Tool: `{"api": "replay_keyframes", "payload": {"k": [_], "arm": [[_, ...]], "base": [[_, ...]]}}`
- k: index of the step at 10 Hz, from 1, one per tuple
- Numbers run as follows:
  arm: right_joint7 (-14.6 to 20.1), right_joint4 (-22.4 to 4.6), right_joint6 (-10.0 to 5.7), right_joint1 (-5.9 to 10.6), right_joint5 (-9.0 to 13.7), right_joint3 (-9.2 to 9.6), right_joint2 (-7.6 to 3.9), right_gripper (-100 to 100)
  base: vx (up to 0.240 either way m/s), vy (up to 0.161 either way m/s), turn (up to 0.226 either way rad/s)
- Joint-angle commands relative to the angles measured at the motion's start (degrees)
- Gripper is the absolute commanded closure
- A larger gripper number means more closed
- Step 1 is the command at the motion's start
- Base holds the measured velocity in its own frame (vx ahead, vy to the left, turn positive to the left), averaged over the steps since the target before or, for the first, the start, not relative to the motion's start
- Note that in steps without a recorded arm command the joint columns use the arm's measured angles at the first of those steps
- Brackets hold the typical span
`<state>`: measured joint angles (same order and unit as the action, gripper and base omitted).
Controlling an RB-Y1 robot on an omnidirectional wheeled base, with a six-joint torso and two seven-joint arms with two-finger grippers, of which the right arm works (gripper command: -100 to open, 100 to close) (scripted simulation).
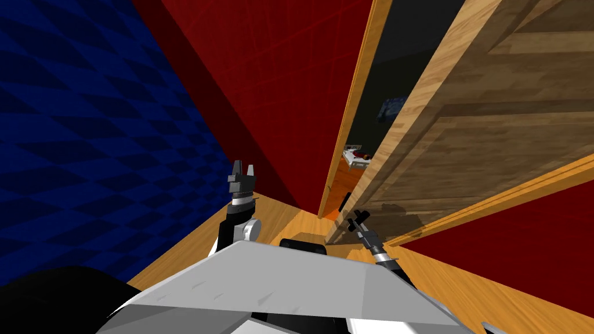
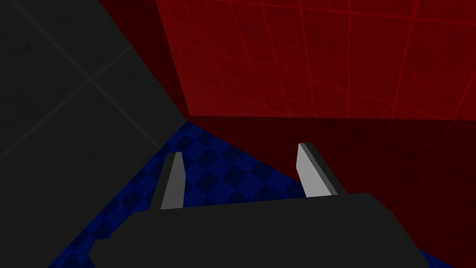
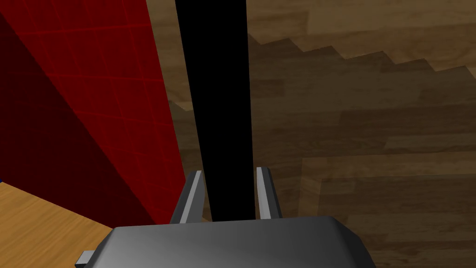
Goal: Pull the door open
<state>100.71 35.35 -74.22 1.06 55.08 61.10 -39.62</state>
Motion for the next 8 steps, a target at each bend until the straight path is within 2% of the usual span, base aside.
{"api": "replay_keyframes", "payload": {"k": [1, 5, 6, 8], "arm": [[0.6, -0.7, -0.94, -0.02, 0.0, 0.75, 0.04, 100], [2.3, -3.2, -3.73, 0.03, -0.1, 2.93, 0.01, 100], [2.3, -3.2, -3.73, 0.03, -0.1, 2.93, 0.01, 100], [3.2, -4.5, -5.15, 0.05, -0.1, 4.04, 0.0, 100]], "base": [[-0.229, -0.096, 0.188], [-0.235, -0.097, 0.169], [-0.174, -0.109, 0.078], [-0.212, -0.112, 0.154]]}}
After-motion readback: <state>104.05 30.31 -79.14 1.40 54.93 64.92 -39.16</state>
